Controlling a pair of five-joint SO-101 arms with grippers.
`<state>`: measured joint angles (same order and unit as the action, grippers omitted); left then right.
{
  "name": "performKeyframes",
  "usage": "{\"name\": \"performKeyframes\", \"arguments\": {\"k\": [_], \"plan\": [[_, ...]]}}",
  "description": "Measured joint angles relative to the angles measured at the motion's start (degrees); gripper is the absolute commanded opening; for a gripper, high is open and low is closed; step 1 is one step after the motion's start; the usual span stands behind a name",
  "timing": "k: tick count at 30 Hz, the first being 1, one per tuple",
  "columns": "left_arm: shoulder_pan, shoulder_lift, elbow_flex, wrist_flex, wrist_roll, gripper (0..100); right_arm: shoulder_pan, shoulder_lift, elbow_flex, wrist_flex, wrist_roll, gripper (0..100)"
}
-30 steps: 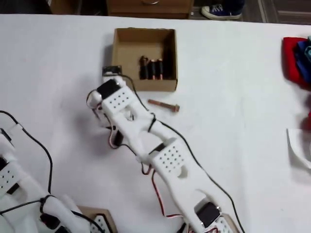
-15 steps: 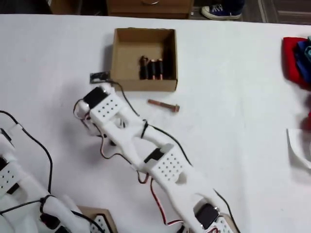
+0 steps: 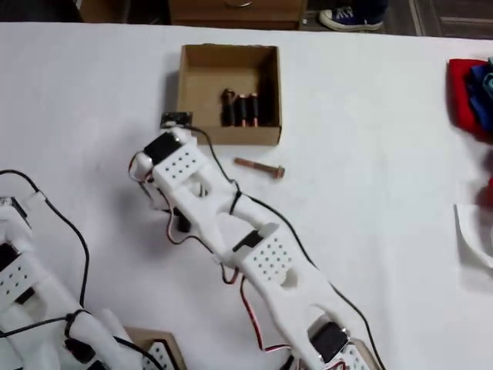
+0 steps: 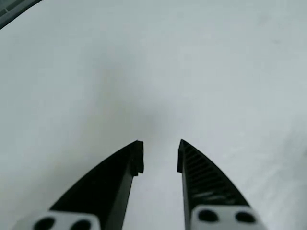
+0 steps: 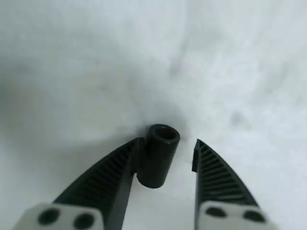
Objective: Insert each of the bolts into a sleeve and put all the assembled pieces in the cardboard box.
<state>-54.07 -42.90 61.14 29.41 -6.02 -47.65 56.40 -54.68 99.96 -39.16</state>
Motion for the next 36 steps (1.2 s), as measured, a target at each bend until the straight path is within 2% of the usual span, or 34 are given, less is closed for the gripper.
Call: {"name": "performKeyframes", "arguments": {"k": [6, 10, 16, 20, 22, 24, 29, 33, 36], "plan": [[0.4, 0.0, 0.0, 0.0, 0.0, 14, -0.1, 1.3, 0.0, 0.0, 0.0, 14.8], [0.4, 0.0, 0.0, 0.0, 0.0, 14, -0.1, 1.7, 0.0, 0.0, 0.0, 0.9], [0.4, 0.0, -0.5, 0.0, 0.0, 14, 0.4, 1.7, 0.0, 0.1, 0.0, 2.1], [0.4, 0.0, -1.9, 0.0, 0.0, 14, 3.5, 1.8, -2.3, -0.1, 0.1, 2.0], [0.4, 0.0, -2.0, 0.0, 0.0, 14, 6.2, 1.9, -5.2, -0.5, 3.0, 2.0], [0.4, 0.0, -2.0, 0.0, 0.0, 14, 8.3, 1.9, -7.6, -0.8, 9.0, 2.1], [0.4, 0.0, -2.0, 0.0, 0.0, 14, 9.1, 1.9, -7.4, -0.7, 22.3, 4.4], [0.4, 0.0, -2.0, 0.0, 0.0, 14, 8.8, 1.9, -3.3, -0.7, 24.5, 14.6], [0.4, 0.0, -2.0, 0.0, 0.0, 14, 8.1, 1.9, -0.7, -0.7, 24.7, 16.3]]}}
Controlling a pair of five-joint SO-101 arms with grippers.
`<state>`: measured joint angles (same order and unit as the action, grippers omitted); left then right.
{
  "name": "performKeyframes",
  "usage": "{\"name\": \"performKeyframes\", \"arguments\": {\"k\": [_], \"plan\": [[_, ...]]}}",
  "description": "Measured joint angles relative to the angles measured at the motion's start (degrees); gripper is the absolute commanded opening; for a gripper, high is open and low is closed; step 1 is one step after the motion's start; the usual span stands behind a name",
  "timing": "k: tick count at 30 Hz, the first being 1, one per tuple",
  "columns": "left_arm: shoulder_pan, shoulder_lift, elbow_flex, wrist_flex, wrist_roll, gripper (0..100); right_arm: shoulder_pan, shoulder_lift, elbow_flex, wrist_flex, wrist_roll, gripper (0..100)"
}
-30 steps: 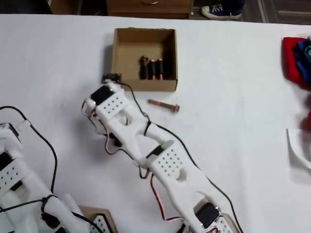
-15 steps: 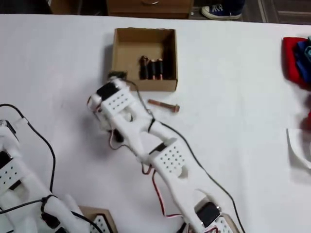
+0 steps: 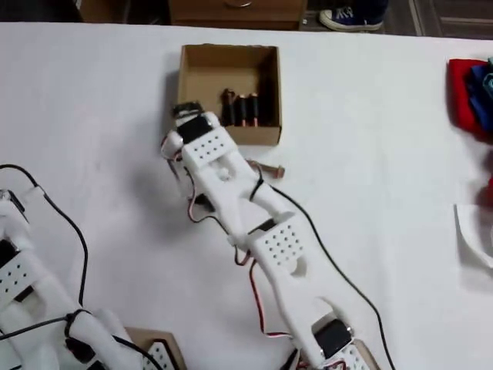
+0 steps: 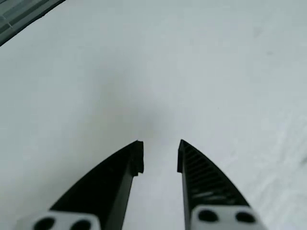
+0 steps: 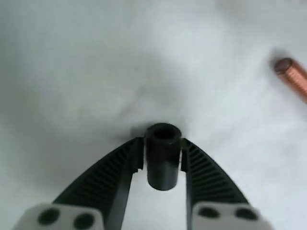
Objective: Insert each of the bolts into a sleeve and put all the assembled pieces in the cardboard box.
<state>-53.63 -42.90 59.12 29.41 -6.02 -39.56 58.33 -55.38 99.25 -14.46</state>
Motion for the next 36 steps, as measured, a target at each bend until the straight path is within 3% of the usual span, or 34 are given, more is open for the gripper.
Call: {"name": "performKeyframes", "arguments": {"k": [9, 13, 23, 29, 33, 36], "plan": [[0.0, 0.0, 0.0, 0.0, 0.0, 14, -0.5, -0.1, 1.4, -0.1, 0.4, 15.3], [0.0, 0.0, 0.0, 0.0, 0.0, 14, -0.4, 0.4, 1.4, -0.1, 0.4, 0.5], [1.5, 0.0, 0.0, 2.8, 0.0, 14, 3.2, 2.1, 0.8, 0.7, 0.5, 2.1], [14.3, 0.1, -0.3, 8.3, -1.0, 14, 9.1, -8.1, 5.6, 0.7, 2.9, 2.1], [27.3, 0.1, -5.8, 14.1, -8.0, 14, 15.4, -26.4, 16.2, 0.7, 5.2, 2.1], [38.7, 0.4, -11.9, 20.0, -14.6, 14, 24.4, -41.3, 27.6, 0.7, 5.7, 2.1]]}}
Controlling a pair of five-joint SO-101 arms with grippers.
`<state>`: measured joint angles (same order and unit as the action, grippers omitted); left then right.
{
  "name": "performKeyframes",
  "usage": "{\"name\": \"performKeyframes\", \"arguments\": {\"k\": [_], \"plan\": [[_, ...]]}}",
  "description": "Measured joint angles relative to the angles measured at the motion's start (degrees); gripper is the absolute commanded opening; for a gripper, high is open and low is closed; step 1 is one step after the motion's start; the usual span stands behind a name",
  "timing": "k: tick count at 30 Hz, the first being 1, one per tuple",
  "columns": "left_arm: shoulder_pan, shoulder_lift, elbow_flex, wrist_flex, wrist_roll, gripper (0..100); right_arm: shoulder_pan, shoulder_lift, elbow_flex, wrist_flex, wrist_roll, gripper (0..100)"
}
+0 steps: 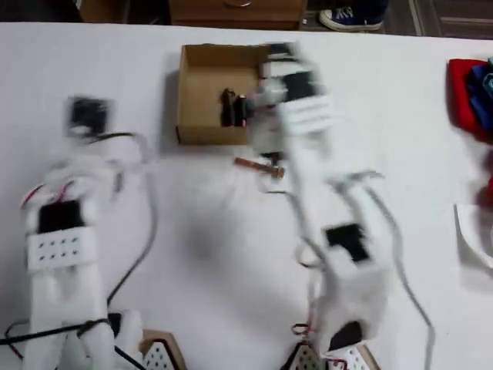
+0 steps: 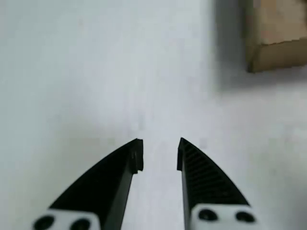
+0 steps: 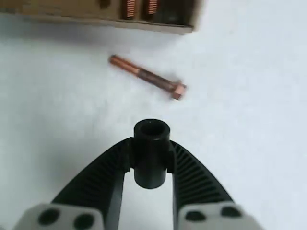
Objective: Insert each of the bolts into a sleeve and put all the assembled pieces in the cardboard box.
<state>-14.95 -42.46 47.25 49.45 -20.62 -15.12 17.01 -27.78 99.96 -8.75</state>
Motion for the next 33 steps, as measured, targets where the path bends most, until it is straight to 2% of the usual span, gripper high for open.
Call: {"name": "performKeyframes", "arguments": {"k": [4, 9, 14, 20, 27, 33], "plan": [[15.4, 6.2, -8.7, 4.5, -7.2, 15, 14.5, -15.1, 14.9, 0.0, 5.6, 2.1], [27.7, 25.8, -23.6, 13.2, -17.2, 14, 28.0, -25.8, 28.4, 0.0, 12.1, 2.1], [30.4, 47.9, -44.7, 24.4, -18.2, 14, 35.9, -31.3, 37.5, -1.1, 16.7, 2.1], [30.9, 66.1, -62.2, 28.9, -19.2, 14, 40.6, -34.5, 47.3, -6.4, 17.8, 2.1], [36.0, 80.1, -78.2, 36.9, -36.6, 15, 42.6, -38.4, 55.1, -10.5, 18.1, 2.1], [36.3, 90.5, -94.7, 40.9, -36.6, 14, 42.9, -40.8, 56.3, -10.6, 20.7, 2.1]]}}
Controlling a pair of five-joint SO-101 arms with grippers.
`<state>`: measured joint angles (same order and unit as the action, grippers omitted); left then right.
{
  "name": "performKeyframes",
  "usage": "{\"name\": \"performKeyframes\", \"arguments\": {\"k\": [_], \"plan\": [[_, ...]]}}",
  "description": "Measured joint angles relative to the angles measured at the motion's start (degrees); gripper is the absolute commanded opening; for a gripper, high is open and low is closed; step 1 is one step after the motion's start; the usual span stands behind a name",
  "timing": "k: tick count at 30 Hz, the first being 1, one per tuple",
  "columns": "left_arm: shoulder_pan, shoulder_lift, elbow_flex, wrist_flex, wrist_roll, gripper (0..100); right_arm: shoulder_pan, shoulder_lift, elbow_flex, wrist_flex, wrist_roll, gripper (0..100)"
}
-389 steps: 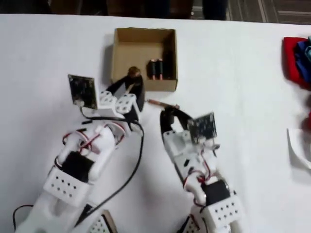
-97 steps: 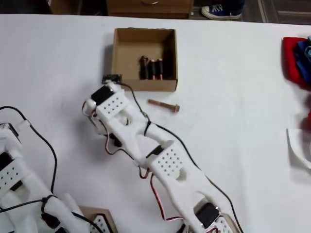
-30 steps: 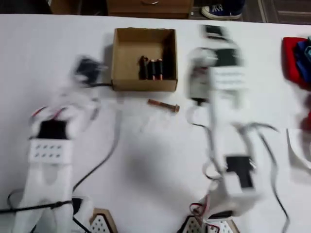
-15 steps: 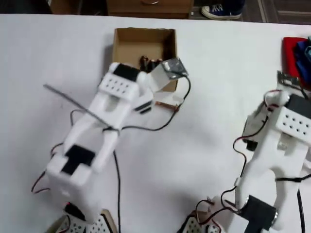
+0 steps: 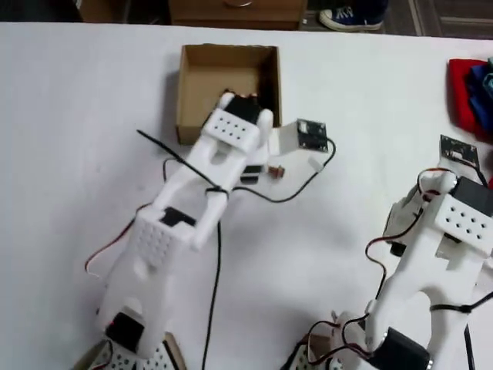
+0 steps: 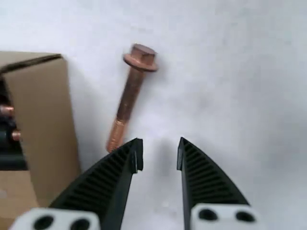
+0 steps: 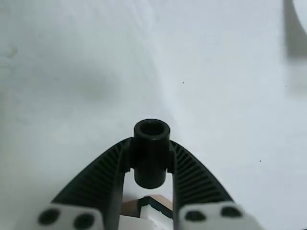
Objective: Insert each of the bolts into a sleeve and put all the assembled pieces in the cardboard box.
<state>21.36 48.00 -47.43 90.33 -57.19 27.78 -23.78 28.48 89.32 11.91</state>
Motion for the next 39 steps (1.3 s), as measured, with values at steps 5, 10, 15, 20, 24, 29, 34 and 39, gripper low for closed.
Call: {"name": "performKeyframes", "arguments": {"k": [5, 10, 15, 20, 24, 29, 34, 39], "plan": [[0.2, 7.0, -12.0, 1.1, -0.9, 14, 3.6, 0.0, 0.0, 0.0, 0.4, 2.1], [2.0, 11.9, -18.1, 3.8, -5.3, 14, 7.6, 0.0, 0.0, 0.0, 3.5, 2.1], [5.5, 14.8, -20.6, 5.7, -8.2, 14, 9.8, 0.0, 0.0, 0.0, 5.1, 2.1], [5.8, 17.3, -21.1, 5.7, -10.6, 14, 10.9, 0.0, 0.4, 0.0, 5.2, 2.1], [5.8, 18.3, -21.7, 5.7, -12.6, 14, 11.0, 0.0, 0.4, 0.0, 5.2, 2.1], [5.8, 18.4, -21.9, 6.2, -12.7, 14, 11.0, 0.0, 0.4, 0.0, 5.2, 2.1], [5.8, 17.6, -21.9, 8.2, -12.7, 14, 11.0, 0.0, 0.4, 0.0, 5.2, 2.1], [5.8, 14.3, -21.9, 8.7, -12.8, 14, 11.0, 0.0, 0.4, 0.0, 5.2, 2.1]]}}
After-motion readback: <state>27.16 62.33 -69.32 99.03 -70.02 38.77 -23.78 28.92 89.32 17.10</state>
